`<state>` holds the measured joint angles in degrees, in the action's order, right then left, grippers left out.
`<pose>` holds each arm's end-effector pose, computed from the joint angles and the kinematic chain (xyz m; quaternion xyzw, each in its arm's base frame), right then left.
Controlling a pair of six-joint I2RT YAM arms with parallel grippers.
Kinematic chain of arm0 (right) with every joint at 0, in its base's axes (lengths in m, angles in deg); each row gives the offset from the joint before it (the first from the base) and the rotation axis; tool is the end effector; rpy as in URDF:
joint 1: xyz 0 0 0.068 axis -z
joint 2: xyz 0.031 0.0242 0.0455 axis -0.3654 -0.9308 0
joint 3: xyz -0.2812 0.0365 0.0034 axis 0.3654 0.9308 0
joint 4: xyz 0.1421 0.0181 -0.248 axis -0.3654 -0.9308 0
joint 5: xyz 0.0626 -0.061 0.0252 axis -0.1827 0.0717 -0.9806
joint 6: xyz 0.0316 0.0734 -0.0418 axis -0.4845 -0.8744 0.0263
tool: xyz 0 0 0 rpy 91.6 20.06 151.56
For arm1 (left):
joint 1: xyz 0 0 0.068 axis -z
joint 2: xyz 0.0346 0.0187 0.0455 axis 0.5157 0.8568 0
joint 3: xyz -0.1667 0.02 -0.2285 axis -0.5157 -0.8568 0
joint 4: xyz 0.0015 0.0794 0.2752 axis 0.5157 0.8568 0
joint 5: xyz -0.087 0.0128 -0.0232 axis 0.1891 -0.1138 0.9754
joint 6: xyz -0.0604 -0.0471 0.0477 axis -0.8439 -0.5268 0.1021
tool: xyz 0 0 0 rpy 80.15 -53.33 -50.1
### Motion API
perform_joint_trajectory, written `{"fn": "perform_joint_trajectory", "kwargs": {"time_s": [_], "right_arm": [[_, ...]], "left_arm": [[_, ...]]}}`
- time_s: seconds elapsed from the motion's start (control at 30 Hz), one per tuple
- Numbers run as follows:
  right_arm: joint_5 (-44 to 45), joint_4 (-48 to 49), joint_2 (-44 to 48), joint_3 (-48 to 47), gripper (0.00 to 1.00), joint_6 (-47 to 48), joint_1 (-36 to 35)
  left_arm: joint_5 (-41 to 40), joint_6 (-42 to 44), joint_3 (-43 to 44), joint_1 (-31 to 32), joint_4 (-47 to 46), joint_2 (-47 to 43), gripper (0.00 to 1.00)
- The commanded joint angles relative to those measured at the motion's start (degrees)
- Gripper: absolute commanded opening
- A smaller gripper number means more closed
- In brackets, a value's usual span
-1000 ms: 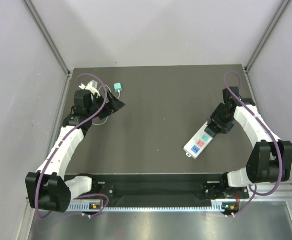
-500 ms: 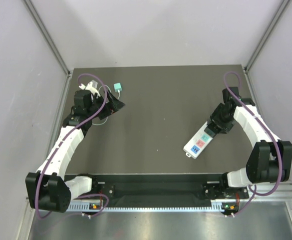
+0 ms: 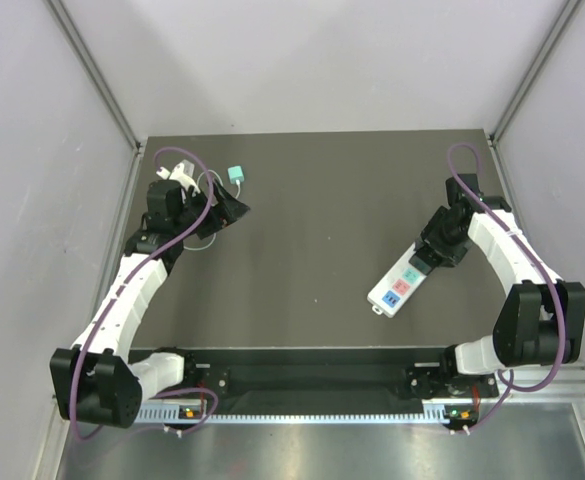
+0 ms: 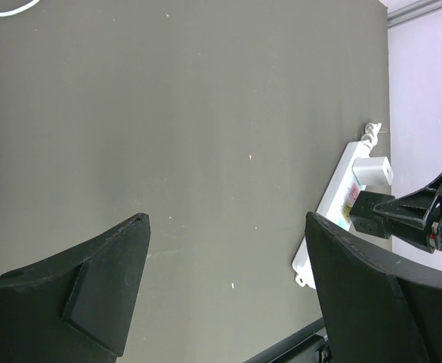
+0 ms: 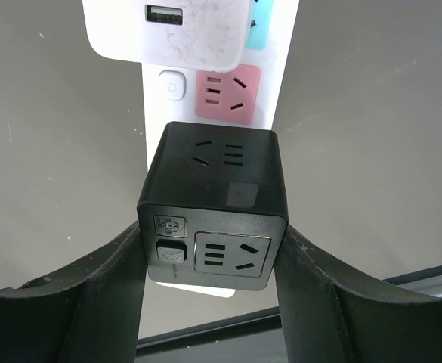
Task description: Insert the plug
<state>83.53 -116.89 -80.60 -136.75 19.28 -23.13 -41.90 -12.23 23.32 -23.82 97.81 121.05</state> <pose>0.3020 0.0072 0.2046 0.3210 0.9341 0.0448 0.1498 0.3069 -0.0675 0.2940 -0.1298 0.8397 -0.3322 0.4095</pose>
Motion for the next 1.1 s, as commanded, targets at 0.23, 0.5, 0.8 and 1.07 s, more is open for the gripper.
{"fn": "perform_joint_trajectory", "kwargs": {"time_s": [0.23,0.5,0.8,1.07], "right_arm": [[-3.17,0.15,0.35,0.25,0.0,0.86,0.37],[-4.05,0.5,0.79,0.43,0.0,1.03,-0.32],[1.04,-1.51,0.61,0.78,0.0,1.38,-0.59],[3.34,-3.36,0.61,-1.24,0.0,1.91,-0.5]], "left_arm": [[0.12,0.58,0.38,0.16,-2.5,-1.78,0.88],[0.21,0.58,0.38,0.16,-2.5,-1.69,0.88],[-0.06,0.67,0.47,0.16,-2.32,-1.87,0.88],[0.12,0.67,0.47,0.16,-2.41,-1.86,0.88]]}}
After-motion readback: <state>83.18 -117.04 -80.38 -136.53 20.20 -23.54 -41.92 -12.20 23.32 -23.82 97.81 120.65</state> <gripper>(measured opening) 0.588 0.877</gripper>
